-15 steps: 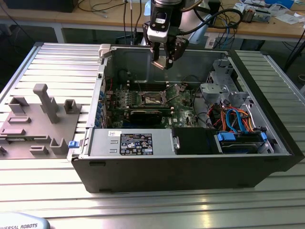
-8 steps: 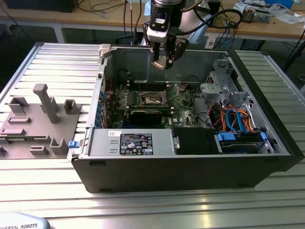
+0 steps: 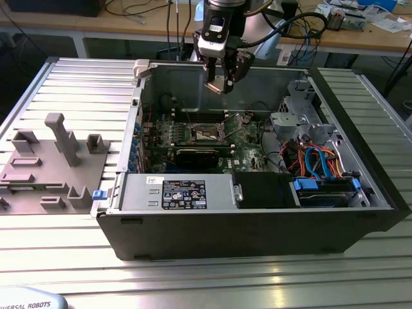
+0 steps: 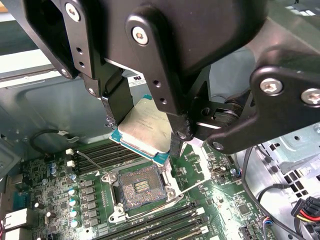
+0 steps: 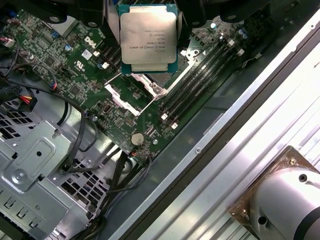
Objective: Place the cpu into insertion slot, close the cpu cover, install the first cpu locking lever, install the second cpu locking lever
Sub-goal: 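Place the cpu into insertion slot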
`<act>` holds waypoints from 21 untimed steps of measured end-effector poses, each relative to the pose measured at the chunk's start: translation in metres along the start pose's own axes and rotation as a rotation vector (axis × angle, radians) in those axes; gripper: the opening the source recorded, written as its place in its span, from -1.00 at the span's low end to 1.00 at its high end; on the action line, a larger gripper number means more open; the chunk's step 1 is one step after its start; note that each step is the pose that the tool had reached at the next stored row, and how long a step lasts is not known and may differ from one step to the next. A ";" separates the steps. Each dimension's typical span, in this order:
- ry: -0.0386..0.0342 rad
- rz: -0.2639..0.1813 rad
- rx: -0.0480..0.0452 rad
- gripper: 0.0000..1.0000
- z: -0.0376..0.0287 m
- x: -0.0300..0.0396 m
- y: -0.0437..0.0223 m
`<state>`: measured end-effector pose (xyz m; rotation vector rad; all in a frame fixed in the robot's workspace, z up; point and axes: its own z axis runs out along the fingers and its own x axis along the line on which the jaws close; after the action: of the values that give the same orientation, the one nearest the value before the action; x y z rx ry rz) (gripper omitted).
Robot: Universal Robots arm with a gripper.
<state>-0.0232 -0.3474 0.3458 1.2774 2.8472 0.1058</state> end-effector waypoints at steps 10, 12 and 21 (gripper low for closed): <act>-0.0010 0.014 -0.0001 0.08 0.0002 0.0000 0.0000; -0.0012 0.017 -0.0001 0.08 0.0002 0.0000 0.0000; -0.0020 0.029 -0.0003 0.08 0.0005 0.0000 0.0000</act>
<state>-0.0232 -0.3475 0.3453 1.3181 2.8275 0.1053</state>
